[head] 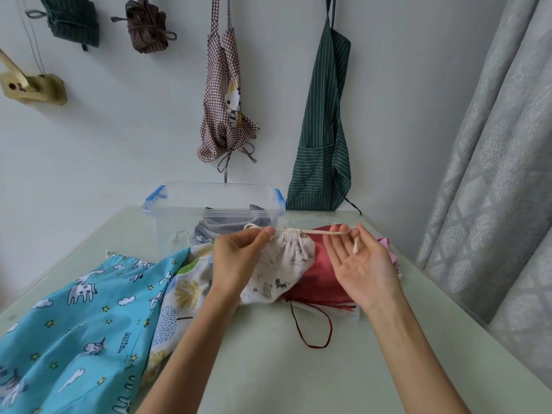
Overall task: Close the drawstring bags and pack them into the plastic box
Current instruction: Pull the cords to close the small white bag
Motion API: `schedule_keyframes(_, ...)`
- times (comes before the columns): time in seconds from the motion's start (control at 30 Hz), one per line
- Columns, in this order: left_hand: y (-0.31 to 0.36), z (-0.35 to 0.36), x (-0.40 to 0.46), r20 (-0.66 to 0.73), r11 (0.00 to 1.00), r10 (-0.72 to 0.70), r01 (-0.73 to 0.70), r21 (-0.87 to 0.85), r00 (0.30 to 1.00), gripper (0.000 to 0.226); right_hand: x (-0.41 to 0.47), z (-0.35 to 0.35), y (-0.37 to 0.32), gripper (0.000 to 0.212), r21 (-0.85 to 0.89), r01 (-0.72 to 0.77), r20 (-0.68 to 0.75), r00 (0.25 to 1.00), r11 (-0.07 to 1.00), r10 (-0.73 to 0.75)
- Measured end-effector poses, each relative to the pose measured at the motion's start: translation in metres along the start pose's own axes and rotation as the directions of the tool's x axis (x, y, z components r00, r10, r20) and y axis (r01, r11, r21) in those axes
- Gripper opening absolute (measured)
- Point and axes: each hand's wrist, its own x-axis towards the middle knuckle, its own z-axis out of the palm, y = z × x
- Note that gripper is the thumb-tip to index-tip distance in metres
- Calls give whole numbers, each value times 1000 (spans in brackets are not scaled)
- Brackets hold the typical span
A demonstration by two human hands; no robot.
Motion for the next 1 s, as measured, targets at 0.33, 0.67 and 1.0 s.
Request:
schedule_keyframes(0.33, -4, 5, -6, 11, 987, -158, 158, -20, 987, 17, 3, -5, 8, 35, -80, 5, -67, 998, 997, -10)
schedule_keyframes(0.67, 10, 2, -4, 86, 945, -303, 311, -99, 949, 25, 4, -2, 1, 37, -326, -82, -93, 994, 942, 54)
schedule_keyframes(1.0, 12, 3, -2, 243, 844, -346, 414, -340, 906, 25, 8, -6, 11, 39, -398, -7, -114, 993, 917, -42)
